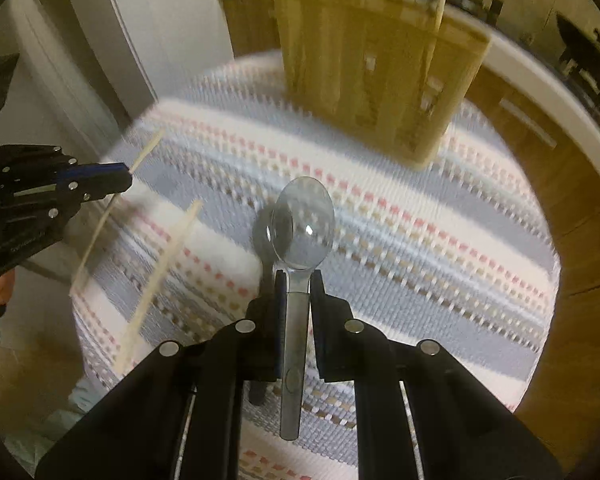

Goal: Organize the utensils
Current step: 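Lift both utensils over the tan basket and open both grippers inside it, then grasp a wooden chopstick with the left gripper while the right gripper grasps a dark spoon, then carry both utensils over the tan basket and open both grippers to drop them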

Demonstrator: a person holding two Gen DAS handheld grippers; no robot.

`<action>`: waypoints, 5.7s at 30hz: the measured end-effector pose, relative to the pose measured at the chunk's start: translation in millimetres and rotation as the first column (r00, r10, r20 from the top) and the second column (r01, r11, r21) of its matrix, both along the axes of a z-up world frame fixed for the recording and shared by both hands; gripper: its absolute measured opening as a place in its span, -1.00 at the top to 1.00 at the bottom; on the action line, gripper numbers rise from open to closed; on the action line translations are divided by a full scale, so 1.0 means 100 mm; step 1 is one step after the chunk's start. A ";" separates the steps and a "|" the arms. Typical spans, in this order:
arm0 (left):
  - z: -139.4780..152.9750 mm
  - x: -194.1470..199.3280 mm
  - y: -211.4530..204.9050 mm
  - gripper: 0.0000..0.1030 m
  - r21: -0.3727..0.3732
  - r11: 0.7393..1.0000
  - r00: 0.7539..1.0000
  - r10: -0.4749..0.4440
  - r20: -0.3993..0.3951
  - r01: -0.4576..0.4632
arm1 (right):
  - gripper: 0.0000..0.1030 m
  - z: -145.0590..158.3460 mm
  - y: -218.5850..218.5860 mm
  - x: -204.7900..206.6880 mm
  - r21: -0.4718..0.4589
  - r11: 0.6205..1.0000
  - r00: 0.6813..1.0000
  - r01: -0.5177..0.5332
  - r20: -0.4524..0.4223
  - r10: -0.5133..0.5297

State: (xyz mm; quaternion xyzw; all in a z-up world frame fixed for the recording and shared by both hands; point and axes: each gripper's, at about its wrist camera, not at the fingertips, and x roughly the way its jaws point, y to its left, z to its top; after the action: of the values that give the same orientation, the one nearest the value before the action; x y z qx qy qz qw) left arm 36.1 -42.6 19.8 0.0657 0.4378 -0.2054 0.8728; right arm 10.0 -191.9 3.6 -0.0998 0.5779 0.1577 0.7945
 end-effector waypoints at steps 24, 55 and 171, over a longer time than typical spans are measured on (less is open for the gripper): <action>1.73 0.65 -0.51 0.93 -0.453 0.884 0.794 0.190 0.577 0.118 | 0.81 1.40 -0.59 1.01 0.261 0.957 0.706 0.124 0.654 -0.270; 0.90 1.44 -0.58 0.84 -0.500 0.862 0.793 0.247 0.557 0.083 | 0.79 0.47 -0.75 1.31 0.272 0.954 0.686 0.123 0.672 -0.280; 0.04 0.26 -0.83 0.82 0.050 0.996 0.994 -0.072 0.080 0.068 | 0.81 0.15 -0.39 0.18 -0.001 0.994 0.994 0.110 -0.012 -0.110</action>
State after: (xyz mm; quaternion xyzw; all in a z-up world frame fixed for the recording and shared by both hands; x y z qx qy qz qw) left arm 61.6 -125.3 23.4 0.1100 0.4039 -0.2228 0.8804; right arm 28.2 -231.0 18.4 -0.0670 0.5872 0.1141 0.7986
